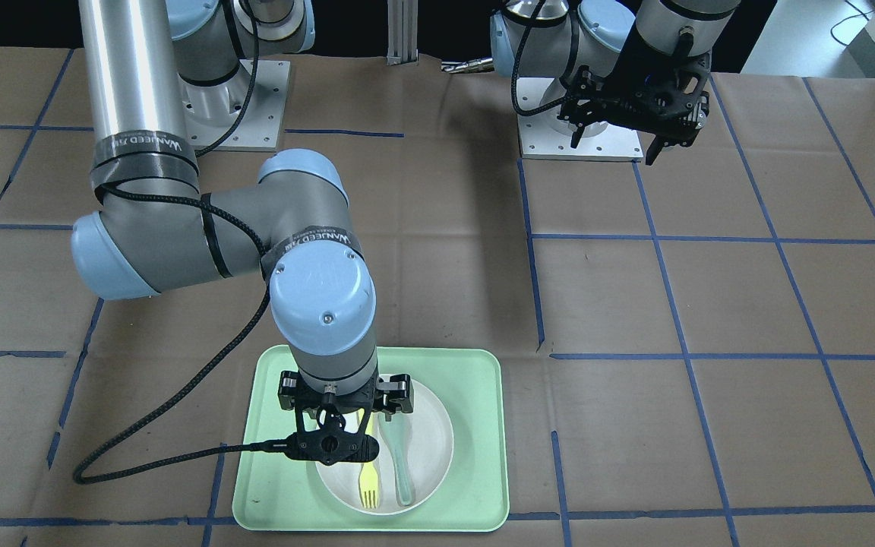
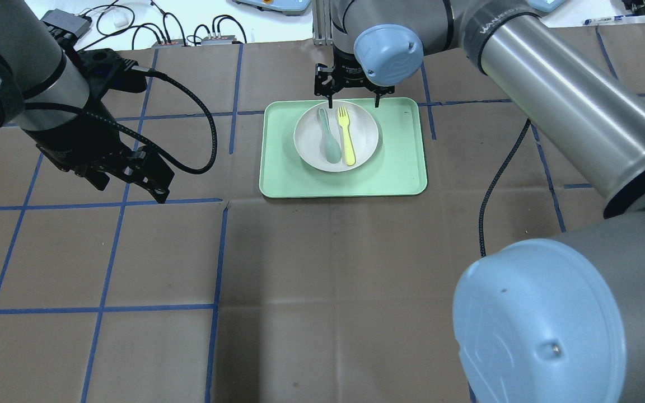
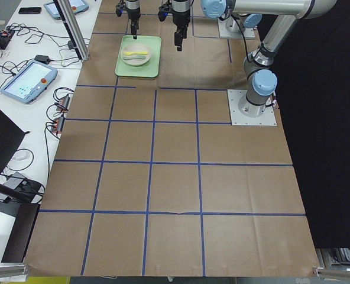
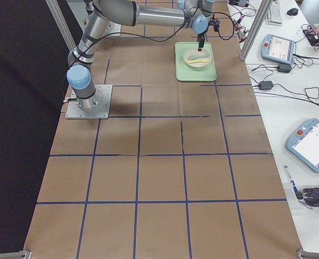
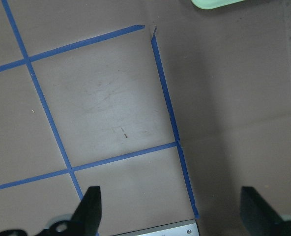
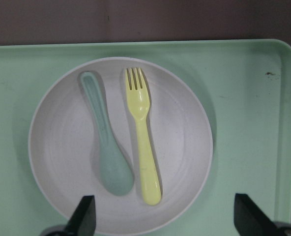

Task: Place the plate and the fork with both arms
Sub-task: 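Reach the right gripper over the plate and grasp the yellow fork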

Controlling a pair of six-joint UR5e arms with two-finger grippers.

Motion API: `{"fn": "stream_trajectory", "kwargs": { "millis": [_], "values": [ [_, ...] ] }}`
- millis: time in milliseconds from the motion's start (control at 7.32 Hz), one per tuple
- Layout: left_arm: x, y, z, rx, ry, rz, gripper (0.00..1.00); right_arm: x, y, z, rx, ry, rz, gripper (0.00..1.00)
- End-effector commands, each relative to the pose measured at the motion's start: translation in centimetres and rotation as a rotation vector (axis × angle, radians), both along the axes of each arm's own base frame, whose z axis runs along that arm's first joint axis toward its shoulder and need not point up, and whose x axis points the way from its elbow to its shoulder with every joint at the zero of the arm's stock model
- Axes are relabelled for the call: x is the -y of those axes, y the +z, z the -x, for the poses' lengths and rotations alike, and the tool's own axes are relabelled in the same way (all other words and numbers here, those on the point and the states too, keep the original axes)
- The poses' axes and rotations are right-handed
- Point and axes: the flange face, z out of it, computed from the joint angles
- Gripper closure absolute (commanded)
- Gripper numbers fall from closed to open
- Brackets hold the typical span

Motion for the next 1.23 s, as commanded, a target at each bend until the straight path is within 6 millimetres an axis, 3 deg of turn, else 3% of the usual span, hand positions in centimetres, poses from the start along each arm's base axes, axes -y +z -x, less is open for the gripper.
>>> {"fn": "stream_trajectory", "kwargs": {
  "millis": [0,410,1093],
  "values": [
    [-0.3,-0.1,0.0,0.004,-0.001,-0.003,0.0,1.1,-3.9,-0.2,-0.009,-0.005,-0.019,0.08],
    [-0.2,1.0,0.6,0.006,-0.009,0.019,0.0,1.6,-6.4,-0.2,-0.011,-0.009,-0.034,0.4],
    [-0.2,0.4,0.7,0.007,-0.015,0.008,0.0,1.7,-8.9,-0.3,-0.02,-0.005,-0.065,0.5]
  ]
}}
